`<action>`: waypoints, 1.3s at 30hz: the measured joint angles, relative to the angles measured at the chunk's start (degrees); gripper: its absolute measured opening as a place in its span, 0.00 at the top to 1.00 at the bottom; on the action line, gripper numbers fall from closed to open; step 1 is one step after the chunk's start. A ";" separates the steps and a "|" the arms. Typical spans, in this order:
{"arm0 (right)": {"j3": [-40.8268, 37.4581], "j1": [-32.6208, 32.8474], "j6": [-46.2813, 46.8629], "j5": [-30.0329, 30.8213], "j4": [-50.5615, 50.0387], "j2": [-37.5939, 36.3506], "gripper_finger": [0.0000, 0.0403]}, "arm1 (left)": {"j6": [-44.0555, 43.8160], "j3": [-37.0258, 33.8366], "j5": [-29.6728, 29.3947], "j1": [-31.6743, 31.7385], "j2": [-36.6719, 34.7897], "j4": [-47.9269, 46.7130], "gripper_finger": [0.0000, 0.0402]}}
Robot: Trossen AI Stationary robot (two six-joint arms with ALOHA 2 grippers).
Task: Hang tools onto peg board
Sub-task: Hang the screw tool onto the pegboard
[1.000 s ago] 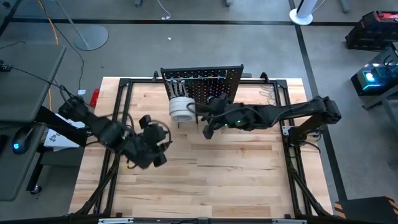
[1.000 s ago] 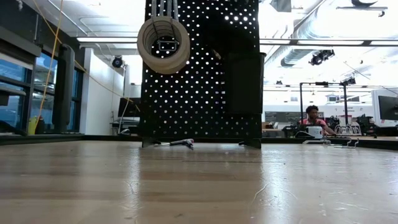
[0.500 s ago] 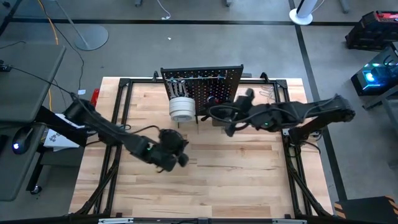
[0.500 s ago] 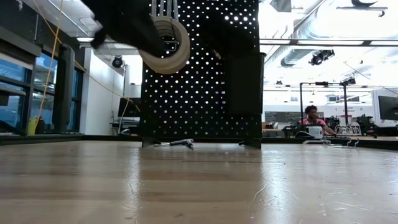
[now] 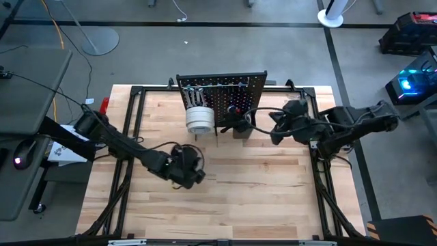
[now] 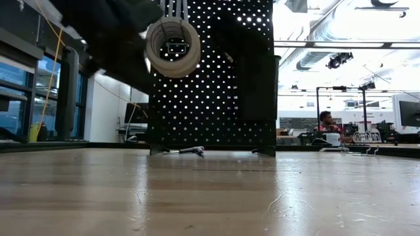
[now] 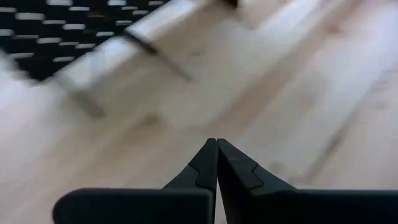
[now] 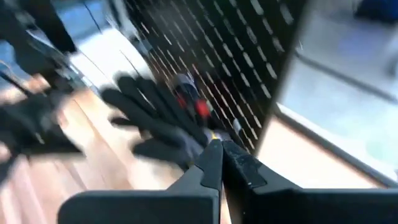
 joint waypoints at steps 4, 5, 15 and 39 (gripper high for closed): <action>-0.77 -0.26 8.56 -3.48 -11.58 -0.47 1.00 | -9.91 0.00 -4.35 -1.71 -2.89 -14.27 1.00; -1.46 -0.27 10.17 -4.11 -13.73 -0.45 1.00 | -12.34 0.00 -4.98 -1.87 -3.41 -16.62 1.00; -19.47 0.23 17.69 -15.72 -2.21 -4.09 1.00 | -7.03 -11.92 0.62 2.58 -5.59 11.49 1.00; -22.53 0.69 19.20 -17.48 2.22 -6.02 1.00 | 19.68 -4.59 -7.13 10.53 20.45 45.26 0.73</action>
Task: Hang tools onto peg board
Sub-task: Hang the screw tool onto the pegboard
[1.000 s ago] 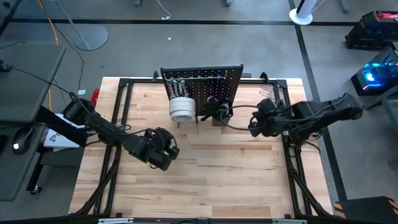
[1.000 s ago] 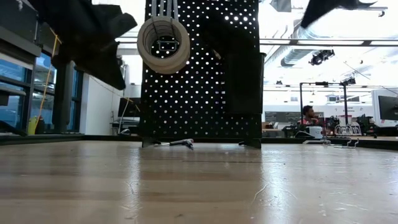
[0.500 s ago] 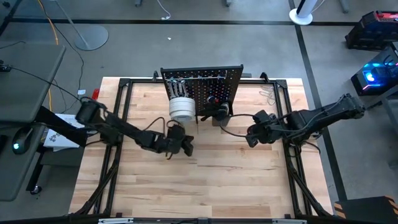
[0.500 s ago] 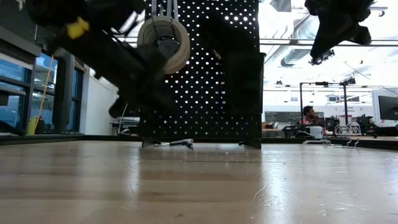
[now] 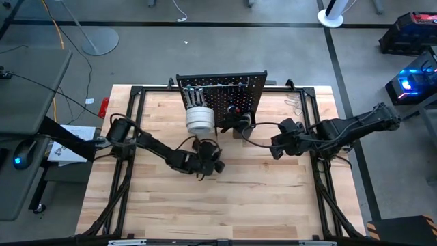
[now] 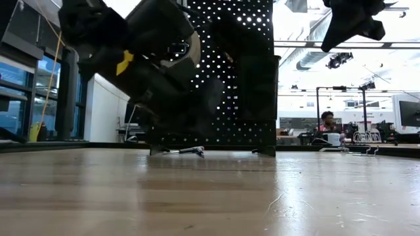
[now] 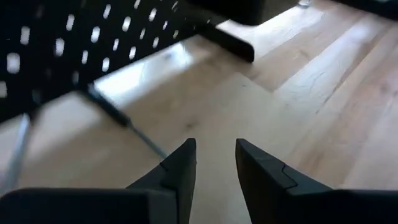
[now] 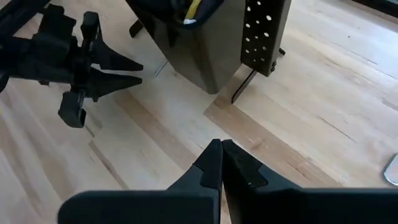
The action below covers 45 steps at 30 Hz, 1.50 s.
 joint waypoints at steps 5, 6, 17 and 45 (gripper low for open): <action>0.00 -0.13 1.13 1.24 0.05 0.00 1.00 | 10.17 1.59 -4.57 1.19 0.31 -0.21 0.82; 0.00 -0.11 1.13 1.39 0.06 0.00 1.00 | 10.75 1.59 -5.48 1.56 0.31 -0.47 0.86; 0.02 -0.10 3.73 2.57 0.86 0.02 1.00 | 5.22 1.57 -5.22 7.39 0.84 -3.84 1.00; 0.04 -0.10 3.51 3.48 1.12 0.07 1.00 | -6.30 1.83 6.47 1.68 3.87 -11.28 1.00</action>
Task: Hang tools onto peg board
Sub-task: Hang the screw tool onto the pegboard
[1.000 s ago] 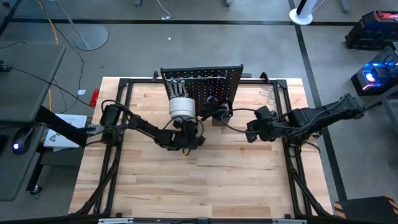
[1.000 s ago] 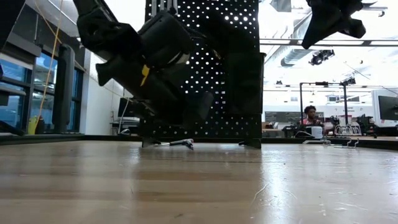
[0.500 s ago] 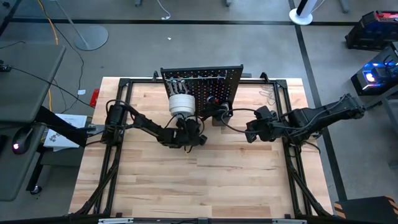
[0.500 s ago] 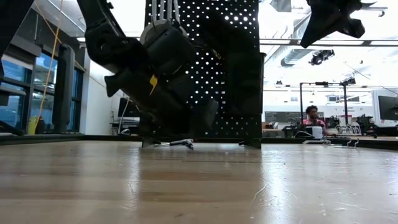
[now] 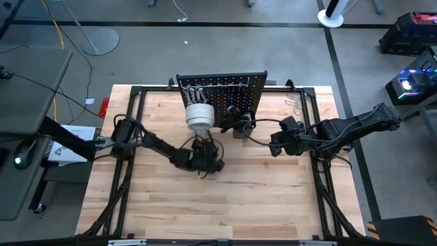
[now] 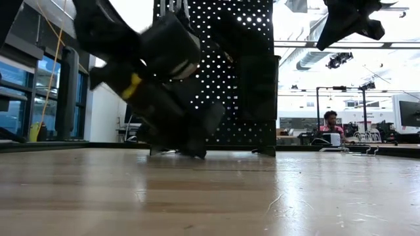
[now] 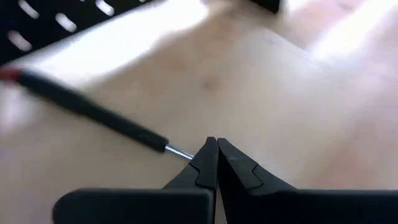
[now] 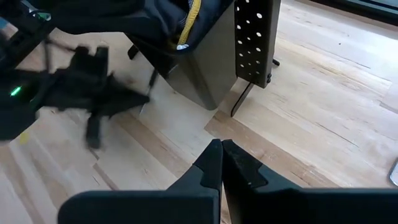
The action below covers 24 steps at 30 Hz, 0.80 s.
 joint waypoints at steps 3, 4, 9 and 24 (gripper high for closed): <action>0.00 0.00 0.00 0.34 0.00 0.00 1.00 | -5.44 -0.03 0.45 -4.54 -0.06 -2.69 1.00; 0.00 0.00 0.00 0.55 0.00 0.00 1.00 | -7.41 -0.03 0.56 -6.20 -0.28 -3.81 1.00; 0.00 0.00 0.00 1.89 0.00 0.00 1.00 | -16.43 -0.13 0.33 -14.00 -2.12 -10.80 1.00; 0.00 -0.02 -1.55 4.34 0.98 0.04 1.00 | -11.13 -0.40 -5.83 -20.16 -19.64 -20.61 1.00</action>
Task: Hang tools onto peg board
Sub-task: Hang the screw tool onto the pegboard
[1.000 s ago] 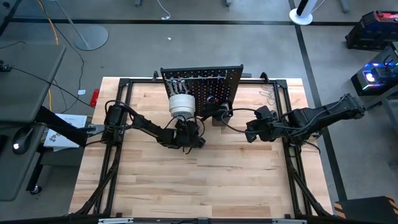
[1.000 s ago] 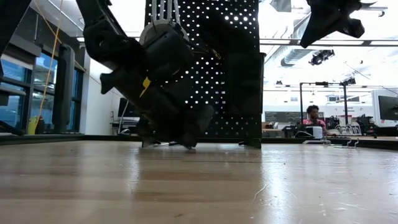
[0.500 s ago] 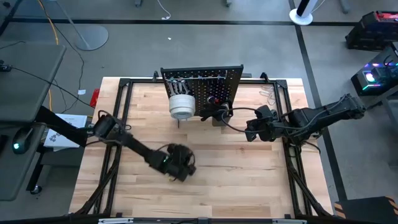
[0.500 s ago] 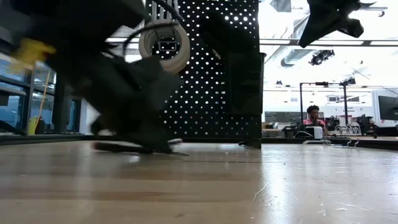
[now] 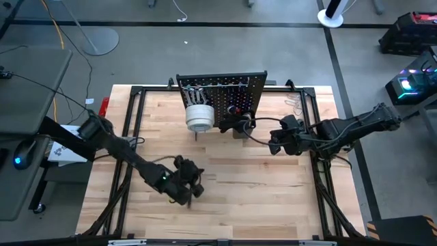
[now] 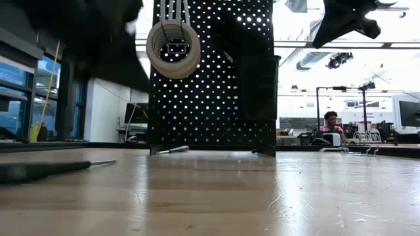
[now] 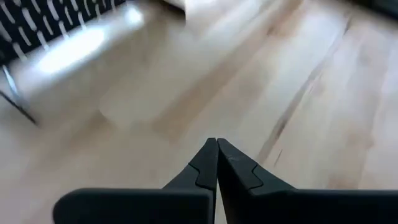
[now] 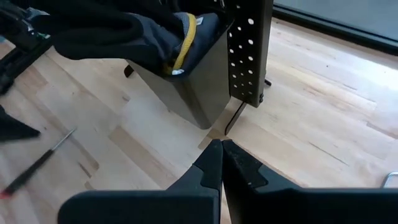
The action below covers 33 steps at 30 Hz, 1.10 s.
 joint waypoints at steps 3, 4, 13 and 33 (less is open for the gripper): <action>0.00 0.02 -0.93 0.32 0.02 -0.06 1.00 | 3.70 0.11 -3.47 0.19 -4.65 -4.71 1.00; 0.00 0.00 -1.38 0.30 0.19 -0.02 1.00 | 3.72 0.07 -4.92 0.33 -6.03 -6.95 1.00; 0.00 0.07 -1.50 -0.99 2.62 0.79 1.00 | -6.56 0.04 -6.39 2.84 -12.93 -23.57 1.00; -0.02 6.66 -5.32 -22.65 17.02 13.00 1.00 | -9.84 0.04 0.97 3.06 -12.68 -22.52 1.00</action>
